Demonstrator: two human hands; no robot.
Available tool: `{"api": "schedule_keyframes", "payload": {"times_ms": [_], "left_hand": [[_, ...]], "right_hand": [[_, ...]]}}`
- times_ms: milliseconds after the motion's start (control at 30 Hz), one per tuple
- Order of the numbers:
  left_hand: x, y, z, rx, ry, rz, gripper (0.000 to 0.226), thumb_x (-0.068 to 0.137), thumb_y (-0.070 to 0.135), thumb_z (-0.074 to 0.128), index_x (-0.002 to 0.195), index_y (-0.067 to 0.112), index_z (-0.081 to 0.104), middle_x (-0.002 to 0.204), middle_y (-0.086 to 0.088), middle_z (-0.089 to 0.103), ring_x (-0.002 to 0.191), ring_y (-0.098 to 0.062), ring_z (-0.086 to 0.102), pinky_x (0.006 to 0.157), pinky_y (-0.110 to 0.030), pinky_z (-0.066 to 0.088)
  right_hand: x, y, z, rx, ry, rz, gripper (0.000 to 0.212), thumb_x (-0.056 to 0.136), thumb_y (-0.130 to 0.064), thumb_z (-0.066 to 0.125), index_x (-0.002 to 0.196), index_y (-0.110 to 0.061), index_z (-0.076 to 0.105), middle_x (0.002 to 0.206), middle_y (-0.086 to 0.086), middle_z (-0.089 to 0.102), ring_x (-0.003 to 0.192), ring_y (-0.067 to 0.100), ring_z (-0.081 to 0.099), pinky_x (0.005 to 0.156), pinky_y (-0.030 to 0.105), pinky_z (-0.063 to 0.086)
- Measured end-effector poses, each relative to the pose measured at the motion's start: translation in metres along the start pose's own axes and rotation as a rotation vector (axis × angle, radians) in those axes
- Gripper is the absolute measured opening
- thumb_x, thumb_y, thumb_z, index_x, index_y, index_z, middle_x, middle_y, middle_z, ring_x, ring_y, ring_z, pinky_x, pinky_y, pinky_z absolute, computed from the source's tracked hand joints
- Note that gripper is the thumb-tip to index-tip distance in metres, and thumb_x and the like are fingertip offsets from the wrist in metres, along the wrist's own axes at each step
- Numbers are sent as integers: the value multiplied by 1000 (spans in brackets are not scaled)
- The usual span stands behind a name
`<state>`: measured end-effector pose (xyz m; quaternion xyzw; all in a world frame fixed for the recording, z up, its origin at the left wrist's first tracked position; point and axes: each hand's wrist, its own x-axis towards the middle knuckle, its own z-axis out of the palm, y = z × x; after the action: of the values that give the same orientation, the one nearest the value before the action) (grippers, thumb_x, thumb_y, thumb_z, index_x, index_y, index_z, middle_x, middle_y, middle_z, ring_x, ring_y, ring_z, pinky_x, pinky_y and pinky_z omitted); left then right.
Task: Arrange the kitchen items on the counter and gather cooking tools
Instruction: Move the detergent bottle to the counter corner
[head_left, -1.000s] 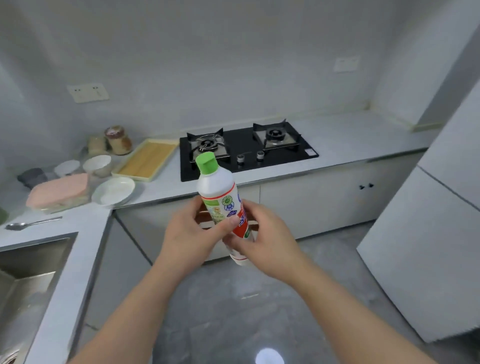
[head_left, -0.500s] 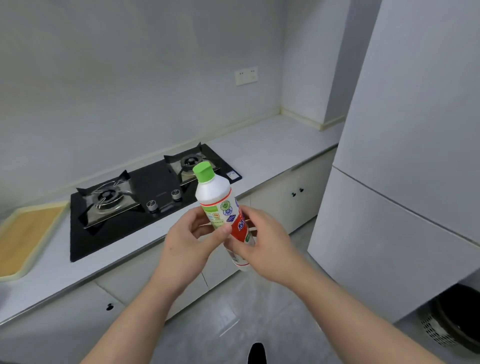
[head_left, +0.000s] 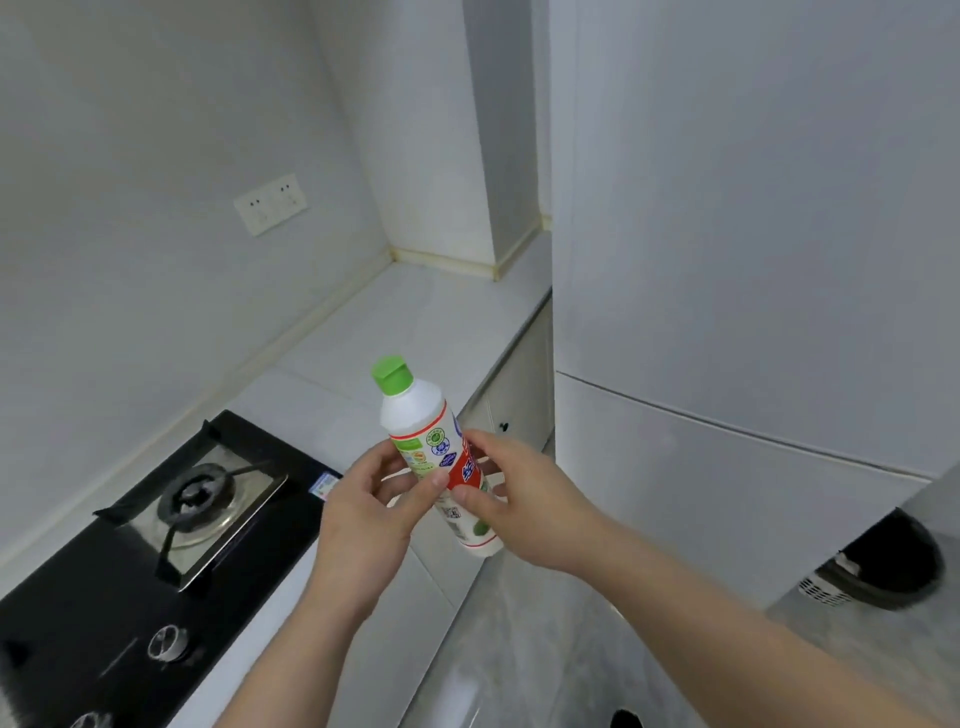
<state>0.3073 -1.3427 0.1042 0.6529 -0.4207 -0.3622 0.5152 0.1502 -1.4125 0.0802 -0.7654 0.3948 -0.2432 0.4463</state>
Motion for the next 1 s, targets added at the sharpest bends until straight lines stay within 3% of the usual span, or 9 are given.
{"api": "schedule_keyframes", "payload": {"times_ms": [133,367,433,567,633,800,1000], "left_hand": [[75,-4,24,-14,-23,-23,50,72,32,81,119,23,67,113,8,74,105,-18,71,95,-47,54],[208,8,58,-41,70,-30,40,81,10,80,117,19,64,108,8,75,101,-15,72,94,-44,56],[246,18,61,-29,94,-21,40,81,13,80,117,20,63,108,9,75,102,-13,71,93,-42,57],[308,27,61,-40,129,-26,39,81,11,80,115,17,62,107,5,75,103,-15,71,94,-43,56],[336,27,59,-39,117,-39,36,82,10,79,114,18,62,107,4,76,104,-17,71,95,-44,56],[420,12,52,-83,30,-108,37,84,3,75,118,12,66,109,-4,76,104,-23,72,96,-46,55],[514,-8,62,-140,-139,-243,28,90,-3,63,111,13,74,107,-2,76,105,-20,71,89,-31,56]], "right_hand": [[65,32,-27,13,46,36,42,96,-35,62,136,-40,51,126,-10,58,113,6,57,98,39,53],[200,67,-77,30,22,14,39,93,-43,61,130,-48,52,121,-20,60,109,3,58,96,38,54],[239,65,-92,36,17,-1,38,94,-40,63,130,-45,53,121,-21,60,107,1,58,92,31,55],[300,59,-112,70,23,-4,40,94,-32,66,132,-34,54,110,-22,58,100,0,57,67,9,47],[327,60,-113,66,33,14,42,94,-31,66,133,-30,53,115,-18,60,101,2,57,68,6,43],[400,76,-109,-7,98,80,45,92,-30,68,133,-23,53,125,-4,61,108,12,58,86,21,43],[480,112,-99,-150,247,210,32,93,-25,64,124,-19,62,116,5,67,105,24,60,90,36,50]]}}
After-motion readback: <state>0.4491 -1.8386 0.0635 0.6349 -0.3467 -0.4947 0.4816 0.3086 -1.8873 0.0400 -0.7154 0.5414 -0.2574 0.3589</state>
